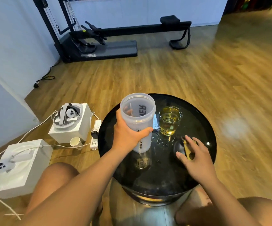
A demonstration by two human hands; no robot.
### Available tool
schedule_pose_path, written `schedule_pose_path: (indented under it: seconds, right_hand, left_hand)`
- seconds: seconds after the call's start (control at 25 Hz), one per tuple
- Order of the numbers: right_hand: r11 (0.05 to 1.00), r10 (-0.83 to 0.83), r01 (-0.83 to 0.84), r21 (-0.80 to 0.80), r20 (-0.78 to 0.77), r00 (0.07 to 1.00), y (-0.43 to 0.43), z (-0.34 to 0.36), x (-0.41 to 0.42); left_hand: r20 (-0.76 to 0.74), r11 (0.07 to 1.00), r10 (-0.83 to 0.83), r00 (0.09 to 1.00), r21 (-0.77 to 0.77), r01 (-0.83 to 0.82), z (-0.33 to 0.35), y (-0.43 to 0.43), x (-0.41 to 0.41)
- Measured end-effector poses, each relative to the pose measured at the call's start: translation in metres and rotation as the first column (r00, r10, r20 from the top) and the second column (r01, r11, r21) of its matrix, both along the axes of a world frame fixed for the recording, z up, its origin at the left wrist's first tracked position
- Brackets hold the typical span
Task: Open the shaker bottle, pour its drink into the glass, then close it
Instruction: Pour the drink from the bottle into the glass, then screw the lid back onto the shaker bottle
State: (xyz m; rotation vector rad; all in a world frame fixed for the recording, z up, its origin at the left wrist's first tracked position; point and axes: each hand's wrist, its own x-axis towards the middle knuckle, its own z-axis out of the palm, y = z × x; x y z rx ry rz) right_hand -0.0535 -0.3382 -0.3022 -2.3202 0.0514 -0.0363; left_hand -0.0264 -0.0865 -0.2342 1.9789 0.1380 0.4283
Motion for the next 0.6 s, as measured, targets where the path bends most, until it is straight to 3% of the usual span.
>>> schedule_pose_path:
  seconds: [0.12,0.32,0.48,0.6]
  right_hand:
    - [0.989,-0.076,0.073,0.125,0.015,0.997,0.004,0.013,-0.014]
    - [0.984,-0.11,0.08,0.158,0.186,0.976,0.017,0.064,-0.018]
    - [0.967,-0.028,-0.053,0.25,0.308,0.951,0.051,0.13,0.005]
    - [0.971,0.017,-0.106,0.217,0.378,0.926,0.074,0.17,0.028]
  left_hand:
    - [-0.012,0.999,-0.032,0.999,-0.021,0.032,-0.001,0.003,0.0]
    - [-0.012,0.993,-0.105,0.994,-0.045,0.105,-0.003,0.008,-0.006]
    - [-0.022,0.992,-0.11,0.994,-0.066,0.109,-0.004,0.014,-0.016]
    - [-0.049,0.989,-0.128,0.991,-0.078,0.124,-0.002,0.018,-0.02]
